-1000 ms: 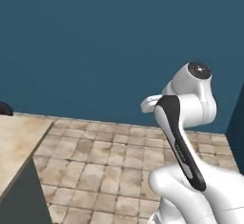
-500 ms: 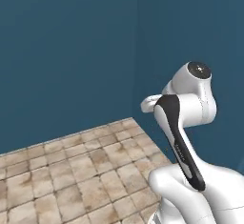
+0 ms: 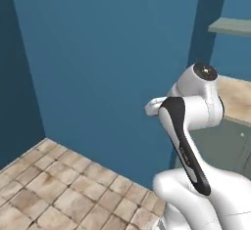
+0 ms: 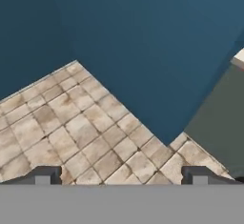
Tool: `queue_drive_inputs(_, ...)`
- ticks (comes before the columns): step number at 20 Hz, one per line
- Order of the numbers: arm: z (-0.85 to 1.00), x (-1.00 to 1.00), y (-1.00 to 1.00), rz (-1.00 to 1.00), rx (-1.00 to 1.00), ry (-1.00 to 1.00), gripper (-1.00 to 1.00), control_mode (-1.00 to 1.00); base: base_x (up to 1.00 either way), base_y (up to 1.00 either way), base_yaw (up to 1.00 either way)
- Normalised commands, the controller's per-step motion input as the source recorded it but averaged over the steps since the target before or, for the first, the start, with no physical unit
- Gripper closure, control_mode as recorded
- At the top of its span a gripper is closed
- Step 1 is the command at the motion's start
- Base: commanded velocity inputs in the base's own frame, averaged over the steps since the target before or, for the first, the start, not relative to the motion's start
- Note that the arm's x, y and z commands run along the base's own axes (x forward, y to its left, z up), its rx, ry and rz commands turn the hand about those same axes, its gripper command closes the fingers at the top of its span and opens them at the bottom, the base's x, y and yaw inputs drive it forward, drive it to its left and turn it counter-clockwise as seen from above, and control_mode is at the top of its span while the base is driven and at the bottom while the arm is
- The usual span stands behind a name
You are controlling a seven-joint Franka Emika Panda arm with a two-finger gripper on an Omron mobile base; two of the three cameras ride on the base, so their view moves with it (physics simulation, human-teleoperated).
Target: Place the pitcher and cup on the dining counter for serving.
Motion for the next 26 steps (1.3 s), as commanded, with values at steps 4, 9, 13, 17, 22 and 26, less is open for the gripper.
queue_drive_inputs(4, 0.00, 0.00, 0.00, 0.00, 0.00, 0.00, -1.00, 1.00, -0.23, -0.26, -0.77)
queue_drive_inputs(9, 0.00, 0.00, 0.00, 0.00, 0.00, 0.00, -1.00, 1.00, -0.04, -0.68, -0.71)
queue_drive_inputs(13, 0.00, 0.00, 0.00, 0.00, 0.00, 0.00, -1.00, 1.00, 0.00, -1.00, -0.64)
queue_drive_inputs(17, 0.00, 0.00, 0.00, 0.00, 0.00, 0.00, -1.00, 1.00, 0.15, -0.97, -0.56)
queue_drive_inputs(22, 0.00, 0.00, 0.00, 0.00, 0.00, 0.00, -1.00, 1.00, 0.75, -0.19, -0.11)
queue_drive_inputs(26, 0.00, 0.00, 0.00, 0.00, 0.00, 0.00, -1.00, 1.00, 0.64, 0.00, 0.00)
